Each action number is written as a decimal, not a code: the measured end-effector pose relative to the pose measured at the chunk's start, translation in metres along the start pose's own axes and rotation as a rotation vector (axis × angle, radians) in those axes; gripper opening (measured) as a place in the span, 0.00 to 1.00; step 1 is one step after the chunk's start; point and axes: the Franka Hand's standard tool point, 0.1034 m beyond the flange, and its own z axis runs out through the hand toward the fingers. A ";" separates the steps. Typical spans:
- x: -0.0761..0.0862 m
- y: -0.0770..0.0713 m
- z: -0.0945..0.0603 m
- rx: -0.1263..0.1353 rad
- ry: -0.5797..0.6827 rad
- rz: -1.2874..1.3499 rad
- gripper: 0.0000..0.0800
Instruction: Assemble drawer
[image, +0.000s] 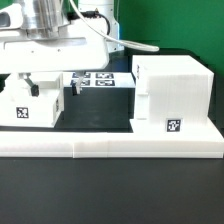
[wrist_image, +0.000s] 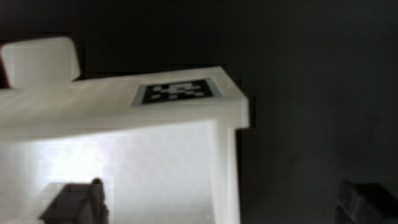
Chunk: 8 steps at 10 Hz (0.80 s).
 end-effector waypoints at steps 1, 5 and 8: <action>-0.001 0.000 0.007 -0.009 0.003 -0.002 0.81; -0.007 0.003 0.021 -0.025 -0.001 -0.006 0.81; -0.009 0.006 0.022 -0.026 -0.003 -0.005 0.65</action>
Offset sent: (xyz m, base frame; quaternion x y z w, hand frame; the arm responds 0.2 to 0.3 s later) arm 0.0008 -0.0005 -0.0210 -0.0124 0.0184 0.0082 0.9997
